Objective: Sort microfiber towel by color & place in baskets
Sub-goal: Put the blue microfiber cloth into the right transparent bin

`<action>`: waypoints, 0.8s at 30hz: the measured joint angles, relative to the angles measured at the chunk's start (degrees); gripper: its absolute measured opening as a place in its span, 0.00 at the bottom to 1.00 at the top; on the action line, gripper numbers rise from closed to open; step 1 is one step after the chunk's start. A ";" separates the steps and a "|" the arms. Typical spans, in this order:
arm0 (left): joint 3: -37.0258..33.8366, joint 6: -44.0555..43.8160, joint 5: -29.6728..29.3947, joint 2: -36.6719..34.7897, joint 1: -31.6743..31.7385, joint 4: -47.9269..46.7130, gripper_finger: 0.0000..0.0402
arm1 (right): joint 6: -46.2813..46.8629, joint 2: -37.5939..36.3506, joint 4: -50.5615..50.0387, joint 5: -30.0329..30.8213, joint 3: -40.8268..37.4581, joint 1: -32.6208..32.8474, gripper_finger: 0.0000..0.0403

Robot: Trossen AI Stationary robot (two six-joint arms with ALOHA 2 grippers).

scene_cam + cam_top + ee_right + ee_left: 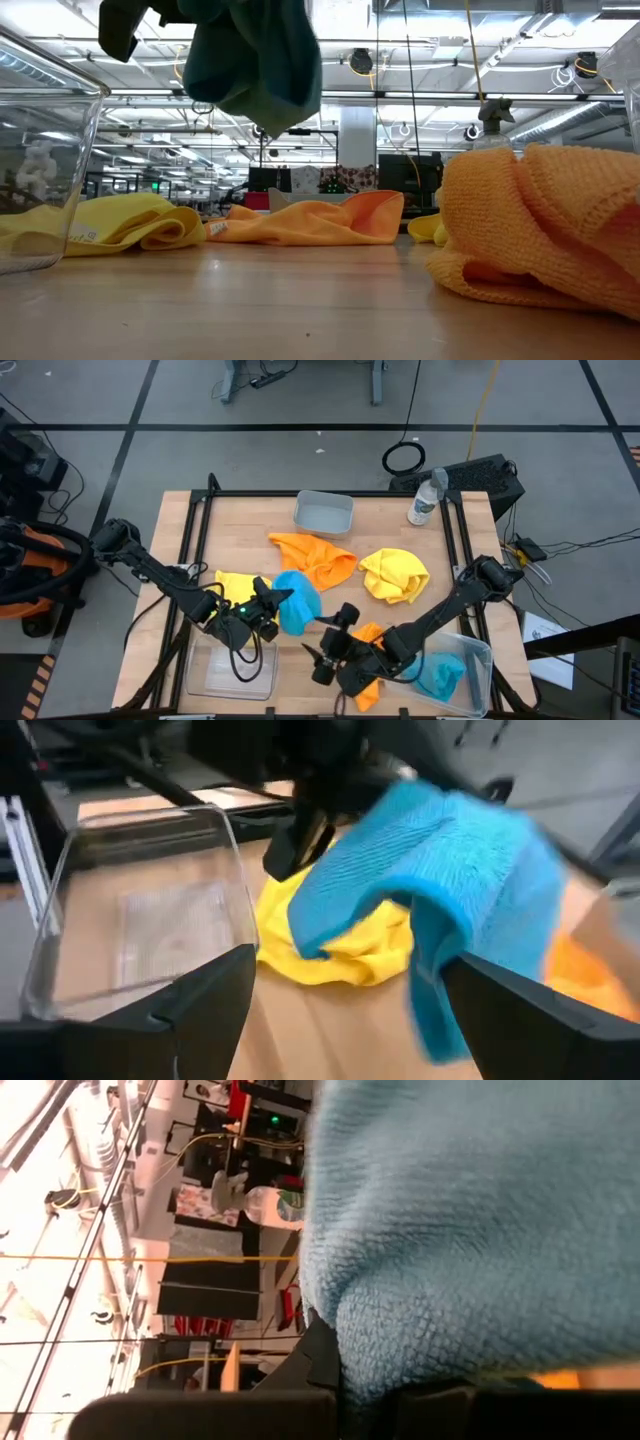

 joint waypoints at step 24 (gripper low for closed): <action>0.00 0.48 -0.18 -0.04 0.28 3.12 0.03 | 5.39 0.90 1.93 9.30 0.09 -2.75 0.78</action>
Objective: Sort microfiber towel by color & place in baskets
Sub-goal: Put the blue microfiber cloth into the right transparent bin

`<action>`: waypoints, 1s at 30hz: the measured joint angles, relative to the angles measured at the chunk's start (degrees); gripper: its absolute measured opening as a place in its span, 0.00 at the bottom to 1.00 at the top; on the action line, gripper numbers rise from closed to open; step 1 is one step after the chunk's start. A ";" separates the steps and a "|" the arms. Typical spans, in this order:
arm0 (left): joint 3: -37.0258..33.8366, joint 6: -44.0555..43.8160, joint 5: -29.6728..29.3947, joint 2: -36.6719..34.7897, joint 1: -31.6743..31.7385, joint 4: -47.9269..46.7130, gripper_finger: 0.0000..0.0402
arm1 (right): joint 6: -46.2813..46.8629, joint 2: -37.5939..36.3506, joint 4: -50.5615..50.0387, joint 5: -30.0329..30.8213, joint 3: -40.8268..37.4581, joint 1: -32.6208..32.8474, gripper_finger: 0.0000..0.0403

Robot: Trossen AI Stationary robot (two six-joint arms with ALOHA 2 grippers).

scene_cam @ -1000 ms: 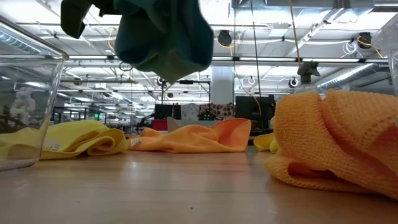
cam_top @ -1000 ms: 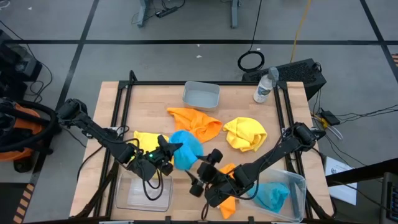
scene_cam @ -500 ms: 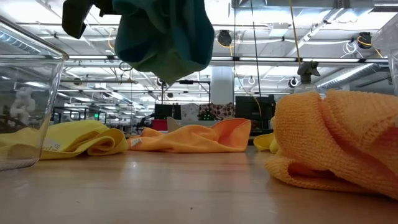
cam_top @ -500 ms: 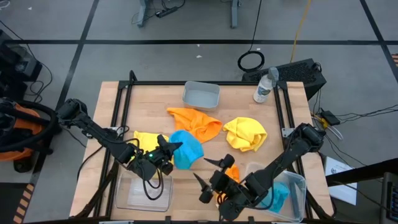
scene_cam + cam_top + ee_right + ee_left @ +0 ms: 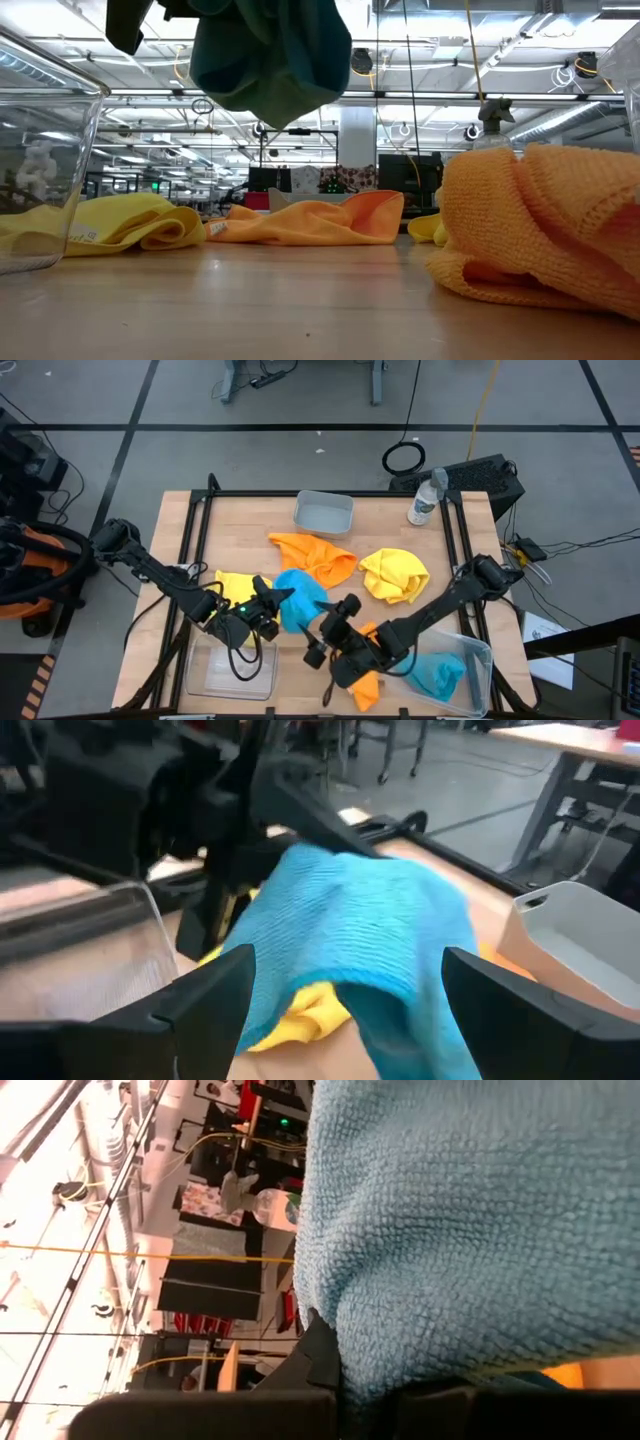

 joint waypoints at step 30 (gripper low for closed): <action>-0.02 -24.02 7.58 0.00 -3.80 4.30 0.60 | -0.35 -2.49 -16.33 -5.79 -0.04 -2.49 0.01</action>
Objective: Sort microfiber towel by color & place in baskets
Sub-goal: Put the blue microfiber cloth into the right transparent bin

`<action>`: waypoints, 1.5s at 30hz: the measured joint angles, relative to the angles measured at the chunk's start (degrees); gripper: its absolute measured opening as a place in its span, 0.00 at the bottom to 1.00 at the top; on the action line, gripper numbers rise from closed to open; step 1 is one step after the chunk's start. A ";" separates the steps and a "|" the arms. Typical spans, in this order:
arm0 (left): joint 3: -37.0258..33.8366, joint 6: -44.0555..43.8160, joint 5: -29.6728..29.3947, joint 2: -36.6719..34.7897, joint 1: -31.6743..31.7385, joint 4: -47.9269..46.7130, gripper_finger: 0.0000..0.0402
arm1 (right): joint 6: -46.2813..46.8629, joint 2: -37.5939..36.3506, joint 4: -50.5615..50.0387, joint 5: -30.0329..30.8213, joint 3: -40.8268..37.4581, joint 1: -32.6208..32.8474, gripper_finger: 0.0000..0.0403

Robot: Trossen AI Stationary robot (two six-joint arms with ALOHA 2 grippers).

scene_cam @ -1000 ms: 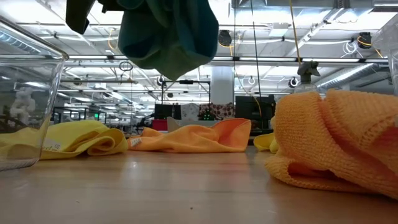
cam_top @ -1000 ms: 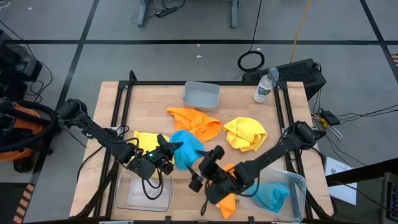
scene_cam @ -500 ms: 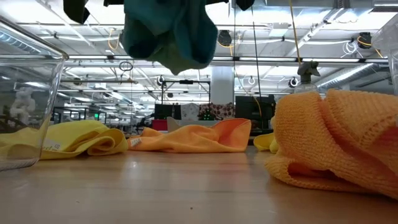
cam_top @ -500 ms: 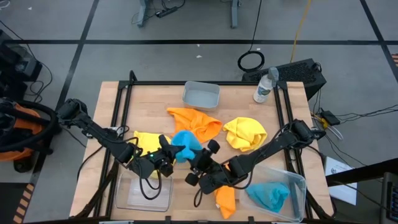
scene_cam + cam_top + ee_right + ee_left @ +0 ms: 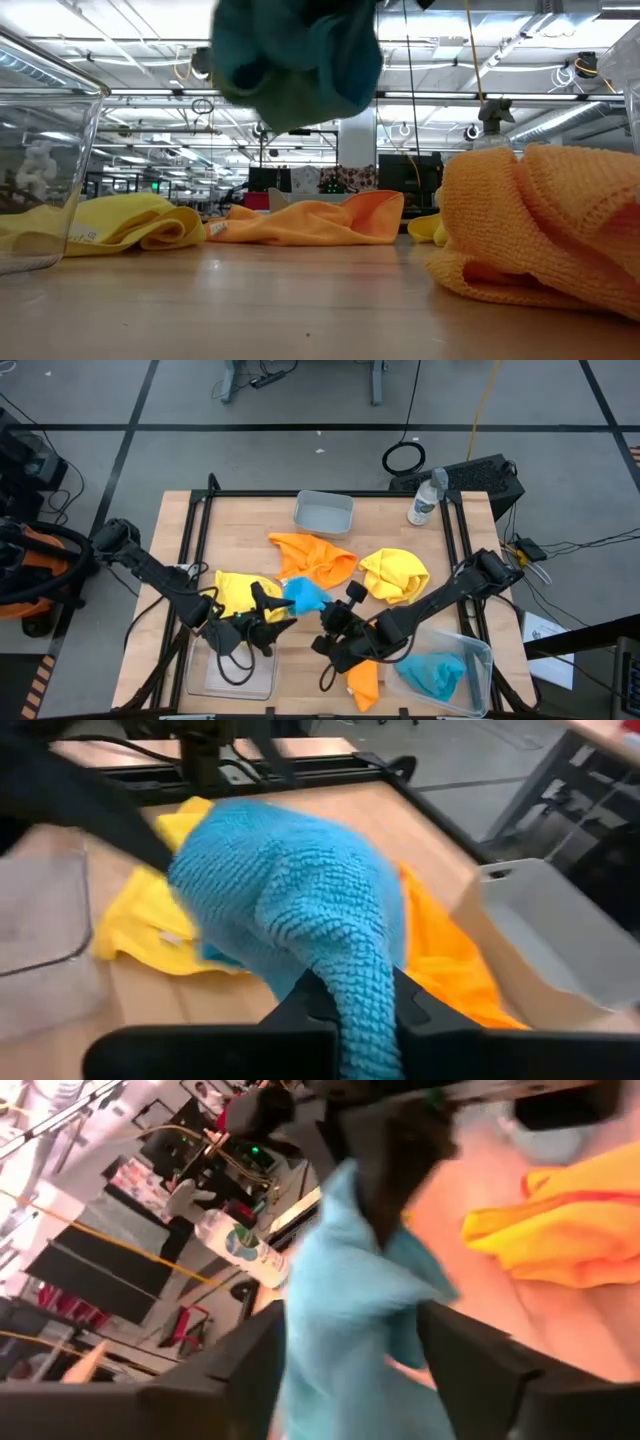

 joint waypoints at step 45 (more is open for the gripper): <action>0.00 -0.25 0.53 0.00 2.58 0.08 0.72 | 53.33 -11.91 -52.72 -40.44 0.00 28.65 0.01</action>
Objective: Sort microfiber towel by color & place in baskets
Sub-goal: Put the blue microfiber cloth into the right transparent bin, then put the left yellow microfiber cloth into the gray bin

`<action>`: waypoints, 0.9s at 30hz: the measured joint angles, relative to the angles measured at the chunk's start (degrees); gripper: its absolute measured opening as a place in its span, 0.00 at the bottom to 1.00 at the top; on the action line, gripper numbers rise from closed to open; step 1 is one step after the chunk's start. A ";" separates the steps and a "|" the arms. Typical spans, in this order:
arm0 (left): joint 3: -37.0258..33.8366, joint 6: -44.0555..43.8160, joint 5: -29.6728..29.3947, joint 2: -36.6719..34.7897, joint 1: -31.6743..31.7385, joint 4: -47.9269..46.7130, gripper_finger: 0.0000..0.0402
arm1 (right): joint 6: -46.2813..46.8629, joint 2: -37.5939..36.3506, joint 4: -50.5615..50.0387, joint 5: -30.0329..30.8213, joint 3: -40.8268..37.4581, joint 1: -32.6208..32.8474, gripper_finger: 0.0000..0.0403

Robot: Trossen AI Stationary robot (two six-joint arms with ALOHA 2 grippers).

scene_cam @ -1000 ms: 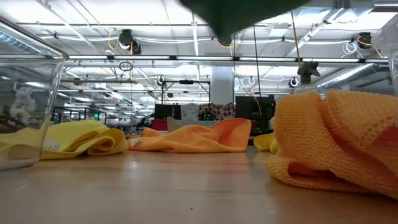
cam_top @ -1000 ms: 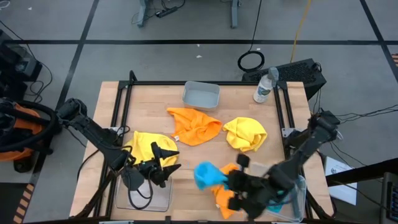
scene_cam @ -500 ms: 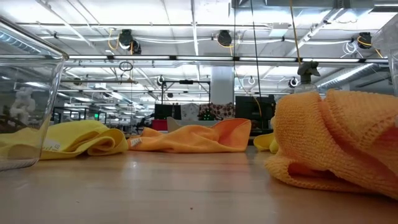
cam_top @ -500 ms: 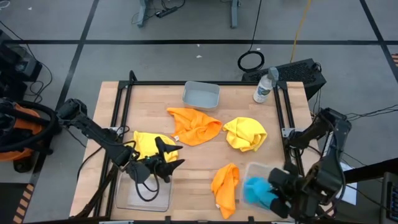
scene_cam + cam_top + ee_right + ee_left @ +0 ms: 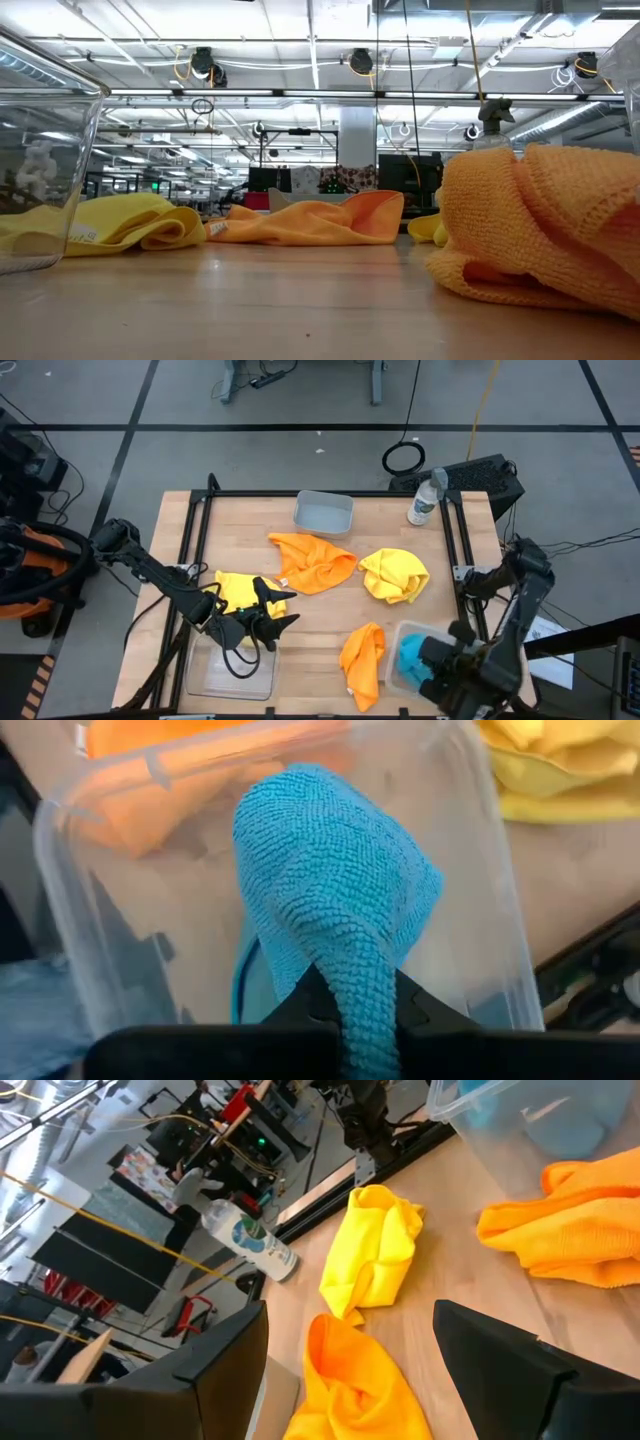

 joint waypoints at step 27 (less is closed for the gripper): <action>0.00 -0.28 2.82 -0.02 0.06 0.26 0.72 | -6.43 3.40 3.30 -9.87 0.04 -5.31 0.41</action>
